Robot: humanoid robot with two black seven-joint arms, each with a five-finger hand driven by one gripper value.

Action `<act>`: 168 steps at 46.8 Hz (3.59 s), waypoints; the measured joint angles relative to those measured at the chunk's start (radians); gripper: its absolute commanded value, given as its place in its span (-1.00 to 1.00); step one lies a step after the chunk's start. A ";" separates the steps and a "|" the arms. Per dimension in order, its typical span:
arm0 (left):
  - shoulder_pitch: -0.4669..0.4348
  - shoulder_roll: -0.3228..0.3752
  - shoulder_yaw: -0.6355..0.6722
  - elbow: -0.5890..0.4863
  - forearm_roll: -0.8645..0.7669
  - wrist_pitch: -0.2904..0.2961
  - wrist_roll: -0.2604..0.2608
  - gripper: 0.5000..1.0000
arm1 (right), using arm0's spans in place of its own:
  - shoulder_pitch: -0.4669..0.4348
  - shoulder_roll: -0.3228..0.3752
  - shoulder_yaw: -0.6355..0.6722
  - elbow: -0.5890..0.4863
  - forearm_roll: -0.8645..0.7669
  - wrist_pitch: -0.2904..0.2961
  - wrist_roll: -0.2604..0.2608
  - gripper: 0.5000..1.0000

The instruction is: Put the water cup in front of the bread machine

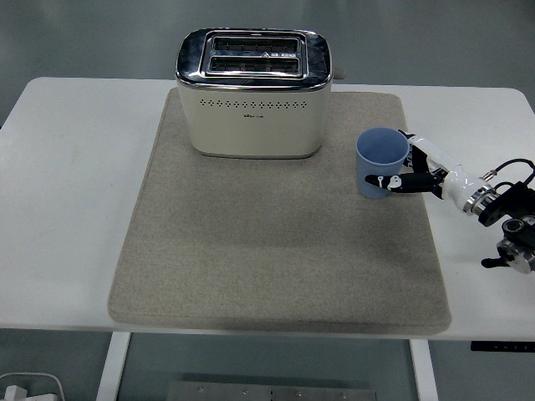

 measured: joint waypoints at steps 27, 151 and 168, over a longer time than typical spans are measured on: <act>0.000 0.000 0.000 0.000 0.000 0.000 0.000 0.99 | 0.046 -0.020 -0.051 0.042 0.022 0.020 0.001 -1.00; 0.000 0.000 0.000 0.000 0.000 0.000 0.000 0.99 | 0.083 0.085 -0.087 0.046 0.062 0.082 0.013 0.78; 0.000 0.000 0.000 0.000 0.000 0.000 0.000 1.00 | 0.076 -0.058 -0.022 -0.171 0.261 0.119 0.041 0.77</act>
